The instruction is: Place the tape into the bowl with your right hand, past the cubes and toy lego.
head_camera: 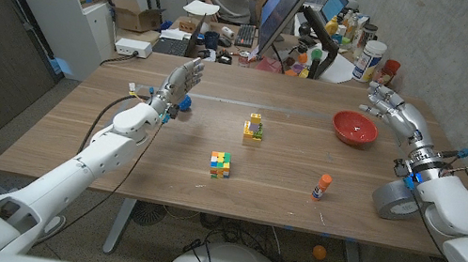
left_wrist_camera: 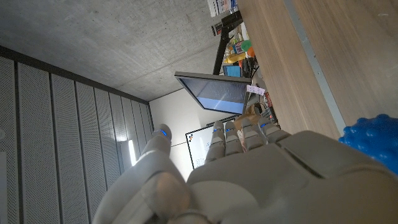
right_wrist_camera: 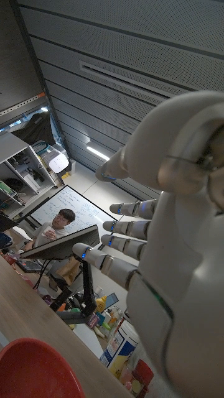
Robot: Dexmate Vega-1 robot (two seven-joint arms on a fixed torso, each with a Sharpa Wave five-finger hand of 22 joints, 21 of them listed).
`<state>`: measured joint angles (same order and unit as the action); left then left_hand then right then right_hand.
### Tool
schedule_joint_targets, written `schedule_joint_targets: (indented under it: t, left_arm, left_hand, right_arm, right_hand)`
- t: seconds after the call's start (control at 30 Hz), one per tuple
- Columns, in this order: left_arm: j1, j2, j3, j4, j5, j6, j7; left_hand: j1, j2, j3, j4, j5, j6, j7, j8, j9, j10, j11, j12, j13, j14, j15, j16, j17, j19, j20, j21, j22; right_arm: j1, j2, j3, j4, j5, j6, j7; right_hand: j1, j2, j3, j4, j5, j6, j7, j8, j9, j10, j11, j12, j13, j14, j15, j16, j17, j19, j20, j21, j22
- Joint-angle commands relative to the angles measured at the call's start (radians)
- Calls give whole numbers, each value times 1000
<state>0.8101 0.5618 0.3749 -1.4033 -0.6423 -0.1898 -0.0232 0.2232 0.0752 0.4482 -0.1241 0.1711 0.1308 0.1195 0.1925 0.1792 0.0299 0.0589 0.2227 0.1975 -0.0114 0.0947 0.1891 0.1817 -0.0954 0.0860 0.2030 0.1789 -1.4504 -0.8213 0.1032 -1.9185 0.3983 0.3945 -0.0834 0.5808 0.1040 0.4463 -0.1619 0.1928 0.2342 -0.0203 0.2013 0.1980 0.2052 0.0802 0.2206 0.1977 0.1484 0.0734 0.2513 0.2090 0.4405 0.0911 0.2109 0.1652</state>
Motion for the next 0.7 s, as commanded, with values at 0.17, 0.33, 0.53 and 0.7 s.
schedule_joint_targets:
  t: [0.17, 0.33, 0.53, 0.7]
  left_arm:
    - [-15, -3, 11, -16, 8, 30, 17]
    - [-21, 5, 13, -26, 18, 43, 24]
    - [-20, 6, 11, -30, 15, 58, 36]
    - [-23, 4, 14, -28, 16, 63, 36]
  left_hand:
    - [14, 0, 1, -8, 2, 17, -2, 7, 2, 10, 5, 5, 3, 13, -1, 6, 0, -3, 4, -1, 3]
    - [14, 0, 1, -9, 2, 18, -2, 7, 2, 13, 2, 5, 3, 14, -2, 6, 0, -4, 4, -1, 3]
    - [14, 0, 1, -9, 2, 24, -4, 7, 2, 16, 1, 6, 3, 16, -2, 6, 0, -6, 10, -2, 4]
    - [15, 0, 1, -9, 2, 27, -4, 8, 3, 19, 1, 6, 3, 21, -3, 7, 0, -4, 16, -1, 4]
  right_arm:
    - [-100, 60, 124, -36, -75, 22, 33]
    - [-134, 55, 171, -40, -83, 28, 84]
    - [-200, 75, 250, -89, -87, -14, 121]
    - [-245, 97, 309, -144, -116, -67, 144]
  right_hand:
    - [20, -23, 12, -15, -5, 9, -70, 6, 1, 14, -24, -2, 7, 16, -2, -9, -5, 11, 8, -7, 4]
    - [38, -41, 16, -20, -8, 4, -87, 2, 0, 11, -29, -5, 7, 19, 0, -15, -10, 0, 30, -15, 4]
    - [47, -77, 12, -18, -10, 2, -97, 0, -1, -8, -32, -14, 8, 2, 9, -29, -12, -21, 60, -25, 4]
    - [52, -82, 14, -17, -9, 0, -95, -1, -1, -8, -33, -14, 8, 15, 11, -25, -11, -20, 63, -24, 4]
